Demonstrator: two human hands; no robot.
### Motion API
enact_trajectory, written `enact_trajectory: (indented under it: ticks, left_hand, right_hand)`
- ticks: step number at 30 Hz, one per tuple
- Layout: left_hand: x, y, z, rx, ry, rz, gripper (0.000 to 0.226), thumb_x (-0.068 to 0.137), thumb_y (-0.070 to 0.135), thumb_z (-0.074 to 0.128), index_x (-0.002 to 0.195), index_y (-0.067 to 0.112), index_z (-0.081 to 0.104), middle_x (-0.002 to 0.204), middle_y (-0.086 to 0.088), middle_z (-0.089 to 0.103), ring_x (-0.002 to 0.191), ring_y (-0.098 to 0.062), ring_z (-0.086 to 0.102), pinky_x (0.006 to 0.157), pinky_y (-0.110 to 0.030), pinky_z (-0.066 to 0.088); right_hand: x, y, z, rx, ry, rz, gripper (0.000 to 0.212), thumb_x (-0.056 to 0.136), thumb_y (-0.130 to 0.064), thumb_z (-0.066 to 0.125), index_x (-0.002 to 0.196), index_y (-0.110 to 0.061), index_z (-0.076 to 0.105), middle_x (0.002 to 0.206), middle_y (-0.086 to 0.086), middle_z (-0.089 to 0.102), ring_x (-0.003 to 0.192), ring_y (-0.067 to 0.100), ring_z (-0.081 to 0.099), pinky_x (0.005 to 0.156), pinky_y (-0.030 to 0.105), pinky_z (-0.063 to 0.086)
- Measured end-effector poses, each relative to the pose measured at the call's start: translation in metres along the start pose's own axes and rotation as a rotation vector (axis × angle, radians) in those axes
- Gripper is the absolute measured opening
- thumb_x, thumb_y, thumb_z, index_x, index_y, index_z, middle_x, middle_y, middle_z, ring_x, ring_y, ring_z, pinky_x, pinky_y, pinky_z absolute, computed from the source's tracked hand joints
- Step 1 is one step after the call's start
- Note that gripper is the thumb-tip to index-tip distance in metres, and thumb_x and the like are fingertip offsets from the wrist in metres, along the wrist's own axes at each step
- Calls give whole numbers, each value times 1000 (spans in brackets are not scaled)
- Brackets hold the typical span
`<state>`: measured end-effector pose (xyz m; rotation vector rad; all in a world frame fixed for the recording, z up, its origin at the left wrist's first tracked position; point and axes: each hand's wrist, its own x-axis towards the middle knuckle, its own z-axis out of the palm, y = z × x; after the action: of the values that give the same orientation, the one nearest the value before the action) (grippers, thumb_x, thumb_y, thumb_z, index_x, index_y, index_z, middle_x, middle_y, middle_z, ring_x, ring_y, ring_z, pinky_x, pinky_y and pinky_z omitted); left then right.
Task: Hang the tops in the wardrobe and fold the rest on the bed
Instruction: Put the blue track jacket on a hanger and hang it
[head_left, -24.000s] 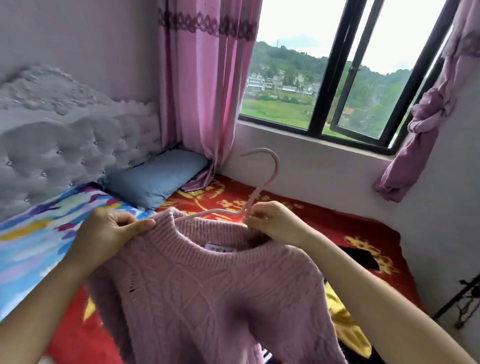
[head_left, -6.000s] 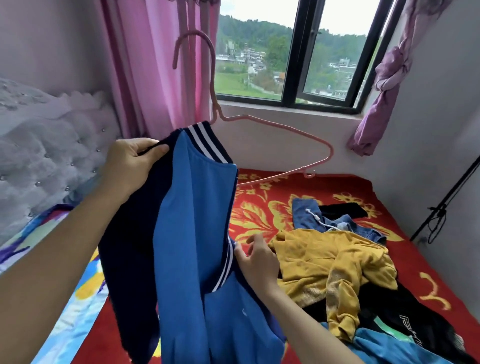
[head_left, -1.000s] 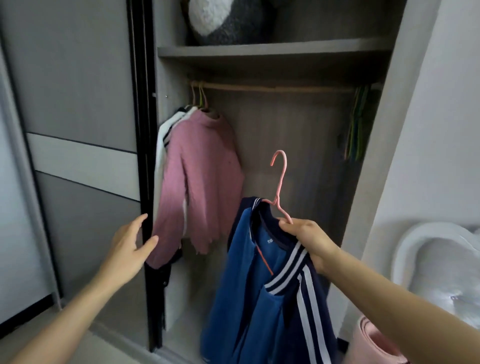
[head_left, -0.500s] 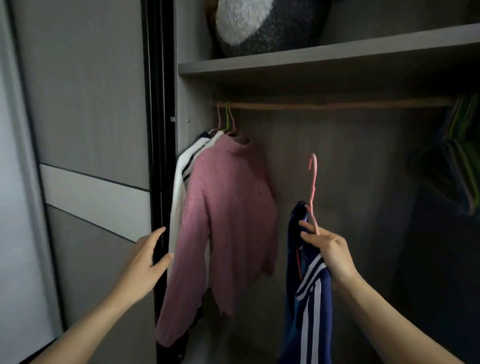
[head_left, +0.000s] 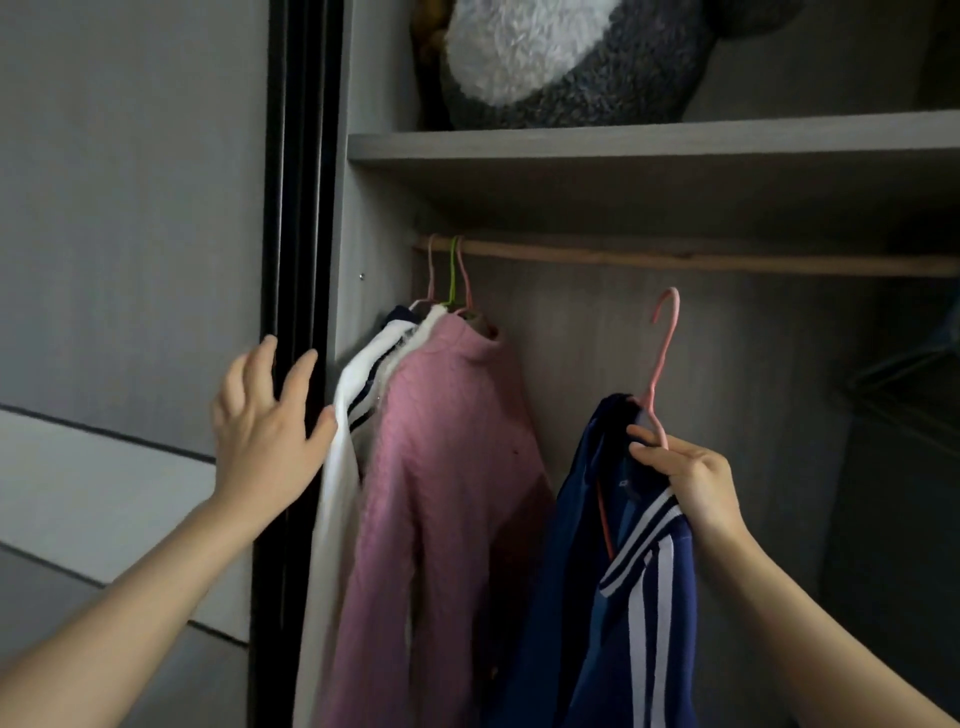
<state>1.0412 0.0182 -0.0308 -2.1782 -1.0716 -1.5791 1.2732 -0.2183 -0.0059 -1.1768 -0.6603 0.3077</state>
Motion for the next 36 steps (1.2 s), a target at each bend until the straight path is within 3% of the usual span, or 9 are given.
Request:
enact_trajectory:
  ticks: [4, 10, 15, 18, 22, 25, 28, 30, 36]
  left_hand:
    - [53, -22, 23, 3, 91, 67, 62, 80, 24, 69, 134, 6, 45, 146, -27, 29, 131, -46, 23, 94, -67, 31]
    - [71, -41, 66, 85, 111, 190, 89, 64, 35, 82, 138, 9, 40, 148, -32, 17, 130, -54, 21, 91, -70, 32]
    - [69, -45, 73, 145, 263, 226, 59, 78, 12, 60, 134, 13, 43, 147, -31, 19, 128, -54, 25, 89, -64, 39]
    - [68, -46, 74, 190, 273, 255, 53, 78, 16, 50, 131, 14, 48, 146, -32, 21, 126, -54, 28, 84, -60, 44]
    - [69, -46, 75, 225, 303, 243, 50, 81, 17, 43, 131, 14, 48, 146, -30, 20, 127, -53, 28, 86, -58, 44]
    - [69, -46, 77, 242, 323, 234, 50, 82, 19, 38, 131, 15, 47, 147, -30, 20, 127, -52, 29, 86, -57, 45]
    - [68, -45, 78, 253, 342, 228, 51, 81, 20, 38, 131, 17, 45, 147, -29, 20, 127, -52, 29, 85, -55, 46]
    - [68, -45, 80, 256, 352, 231, 52, 80, 20, 40, 132, 17, 44, 147, -28, 19, 127, -51, 28, 86, -55, 46]
    - [68, -45, 81, 276, 383, 226, 60, 73, 16, 51, 132, 18, 45, 147, -27, 18, 128, -50, 27, 89, -55, 43]
  right_hand:
    - [24, -5, 46, -5, 66, -57, 23, 84, 6, 57, 104, -3, 66, 64, 3, 67, 50, 8, 63, 46, 13, 49]
    - [69, -14, 105, -14, 113, -111, 21, 84, 5, 59, 102, -4, 66, 78, 8, 64, 65, 17, 59, 52, 18, 51]
    - [123, -19, 150, -55, 107, -122, 7, 83, 5, 60, 82, -1, 63, 67, 8, 57, 61, 19, 54, 46, 20, 46]
    - [160, -19, 172, -108, 71, -158, 25, 82, 7, 60, 60, -4, 53, 61, 9, 53, 61, 22, 52, 54, 28, 42]
    - [200, -16, 198, -139, 21, -156, 31, 80, 12, 56, 54, -3, 49, 33, -4, 50, 39, 11, 50, 37, 20, 37]
    - [227, -6, 209, -162, 24, -140, 28, 79, 13, 53, 55, -2, 48, 49, 7, 52, 32, 8, 46, 34, 20, 33]
    - [247, 10, 213, -198, 18, -151, 11, 79, 15, 50, 79, 10, 60, 77, 14, 52, 60, 21, 51, 34, 19, 33]
    - [256, 26, 213, -245, -8, -151, 22, 79, 16, 49, 99, 18, 60, 85, 15, 52, 76, 24, 50, 35, 14, 33]
    - [273, 59, 217, -330, -43, -161, 27, 79, 9, 49, 58, -7, 45, 63, 6, 46, 65, 20, 43, 55, 28, 34]
